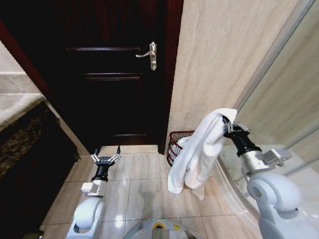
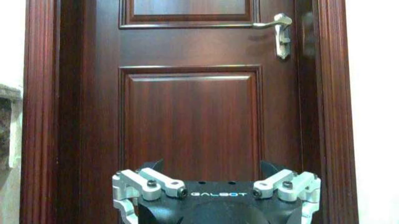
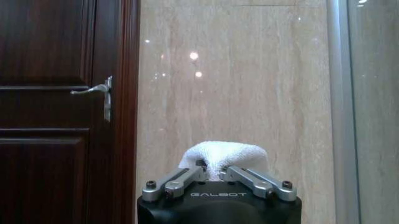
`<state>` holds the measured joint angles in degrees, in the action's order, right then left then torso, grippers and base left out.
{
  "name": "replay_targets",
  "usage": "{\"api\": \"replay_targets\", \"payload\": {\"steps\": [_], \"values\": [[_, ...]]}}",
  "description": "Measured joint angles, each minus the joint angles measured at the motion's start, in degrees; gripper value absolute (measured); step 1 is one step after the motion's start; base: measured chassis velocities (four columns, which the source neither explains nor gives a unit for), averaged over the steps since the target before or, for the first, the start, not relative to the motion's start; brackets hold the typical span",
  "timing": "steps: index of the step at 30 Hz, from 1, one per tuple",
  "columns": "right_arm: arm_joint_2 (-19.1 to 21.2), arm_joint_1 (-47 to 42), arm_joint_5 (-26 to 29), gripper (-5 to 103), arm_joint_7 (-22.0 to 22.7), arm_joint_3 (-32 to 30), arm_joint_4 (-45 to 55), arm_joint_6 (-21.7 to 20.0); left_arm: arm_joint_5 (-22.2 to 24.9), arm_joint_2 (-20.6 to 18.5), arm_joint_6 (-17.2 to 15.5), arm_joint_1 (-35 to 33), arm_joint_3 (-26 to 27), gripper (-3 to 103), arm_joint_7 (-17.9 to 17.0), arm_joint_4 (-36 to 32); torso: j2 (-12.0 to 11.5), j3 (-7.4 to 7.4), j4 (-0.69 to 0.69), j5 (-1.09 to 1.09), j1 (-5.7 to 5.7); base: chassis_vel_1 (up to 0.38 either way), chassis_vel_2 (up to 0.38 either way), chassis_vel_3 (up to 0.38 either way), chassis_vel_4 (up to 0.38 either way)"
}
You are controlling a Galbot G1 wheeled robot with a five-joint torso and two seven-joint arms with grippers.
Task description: Discard the used towel into the hamper.
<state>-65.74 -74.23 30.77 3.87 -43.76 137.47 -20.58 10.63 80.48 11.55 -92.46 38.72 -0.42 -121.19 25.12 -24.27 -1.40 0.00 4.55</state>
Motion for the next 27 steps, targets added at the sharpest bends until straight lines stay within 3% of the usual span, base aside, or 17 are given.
{"api": "replay_targets", "payload": {"steps": [20,27], "values": [[3.34,0.13,3.36,4,0.86,-2.24,-0.44,-0.33,0.66,0.98,-0.28,-0.37,0.73,100,0.0,-1.04,4.68,-2.69,0.0,0.0,2.0,0.0,0.0,0.0,0.0],[4.41,4.12,5.32,4,1.88,-1.36,-0.19,-1.93,0.22,2.0,0.11,-1.39,0.85,100,0.1,-0.93,6.62,-3.85,0.0,0.01,2.77,0.0,0.0,0.0,0.0]]}}
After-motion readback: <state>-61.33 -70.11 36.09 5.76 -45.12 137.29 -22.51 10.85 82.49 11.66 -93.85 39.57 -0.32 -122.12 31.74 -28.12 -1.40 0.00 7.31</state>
